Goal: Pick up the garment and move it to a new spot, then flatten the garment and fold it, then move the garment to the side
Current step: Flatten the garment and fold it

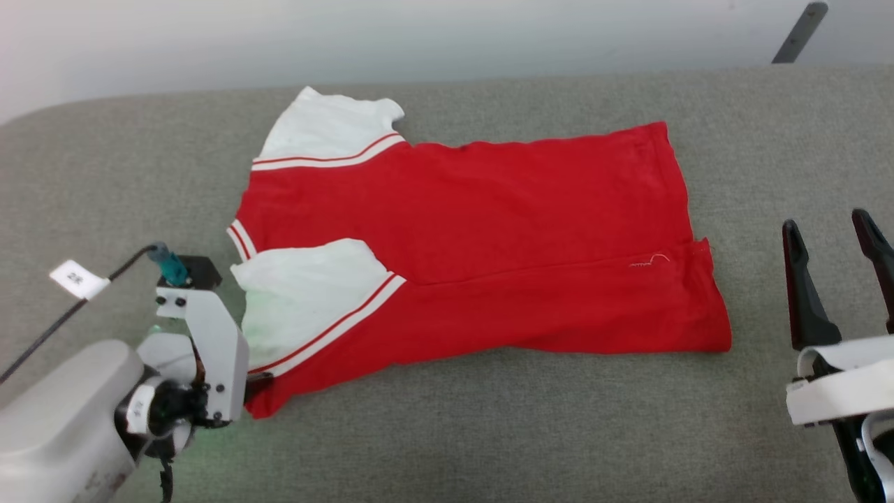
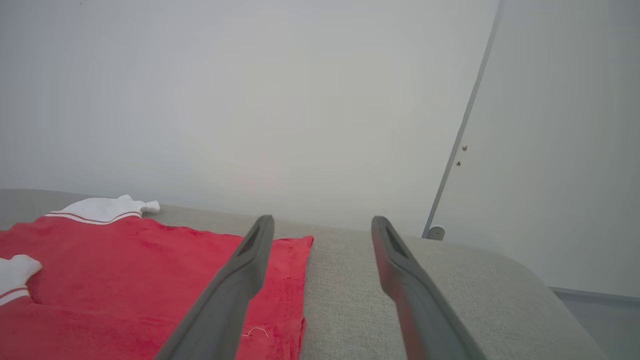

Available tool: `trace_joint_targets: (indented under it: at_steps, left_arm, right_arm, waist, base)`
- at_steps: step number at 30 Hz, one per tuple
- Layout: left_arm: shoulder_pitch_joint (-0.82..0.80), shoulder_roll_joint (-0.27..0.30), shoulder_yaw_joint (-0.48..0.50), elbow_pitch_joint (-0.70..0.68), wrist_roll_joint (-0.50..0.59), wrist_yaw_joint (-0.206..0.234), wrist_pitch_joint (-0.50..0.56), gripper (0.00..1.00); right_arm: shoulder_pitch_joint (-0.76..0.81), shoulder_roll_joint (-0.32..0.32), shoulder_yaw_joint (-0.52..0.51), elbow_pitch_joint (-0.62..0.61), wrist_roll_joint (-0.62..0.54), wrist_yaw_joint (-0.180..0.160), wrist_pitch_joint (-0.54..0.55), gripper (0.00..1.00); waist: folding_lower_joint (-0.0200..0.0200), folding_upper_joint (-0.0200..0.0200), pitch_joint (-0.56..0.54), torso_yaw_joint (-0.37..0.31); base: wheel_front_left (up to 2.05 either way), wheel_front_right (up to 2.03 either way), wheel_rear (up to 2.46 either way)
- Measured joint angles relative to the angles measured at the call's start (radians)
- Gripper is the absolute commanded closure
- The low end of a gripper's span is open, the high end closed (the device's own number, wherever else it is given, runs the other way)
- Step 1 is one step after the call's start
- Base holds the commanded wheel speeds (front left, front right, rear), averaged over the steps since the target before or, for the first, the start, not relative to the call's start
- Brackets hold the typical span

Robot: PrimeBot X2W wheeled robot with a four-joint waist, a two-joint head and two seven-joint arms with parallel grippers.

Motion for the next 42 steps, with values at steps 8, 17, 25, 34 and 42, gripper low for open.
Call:
trace_joint_targets:
  at_steps: [8,17,25,34,42]
  left_arm:
    - [-0.011,-0.037,0.02,0.066,-0.055,-0.003,0.044,0.62]
    - [-0.031,-0.055,0.023,0.071,-0.068,-0.01,0.067,1.0]
    - [-0.05,-0.065,0.021,0.059,-0.058,-0.01,0.066,1.0]
    - [-0.076,-0.1,0.014,0.063,-0.044,-0.019,0.057,1.0]
    - [-0.089,-0.131,0.012,0.092,-0.042,-0.038,0.043,1.0]
  right_arm:
    - [0.057,0.069,-0.062,-0.044,-0.029,0.0,0.021,0.0]
    - [0.074,0.073,-0.043,-0.036,0.031,0.0,0.195,0.0]
    - [0.003,0.001,0.02,0.055,0.115,0.0,0.448,0.0]
    - [-0.112,-0.054,0.061,0.236,0.187,0.0,0.663,0.0]
    - [-0.173,-0.086,0.086,0.327,0.234,-0.001,0.821,1.0]
  waist:
    - [0.0,0.0,0.037,-0.02]
    - [0.0,0.0,0.054,-0.013]
    - [0.0,0.0,0.067,0.007]
    - [-0.0001,0.0,0.08,0.048]
    - [0.0,0.0001,0.084,0.078]
  base:
    - [0.0,0.0,0.0]
    - [0.0,0.0,0.0]
    - [0.0,0.0,0.0]
    - [0.0,0.0,0.0]
    - [0.0,0.0,0.0]
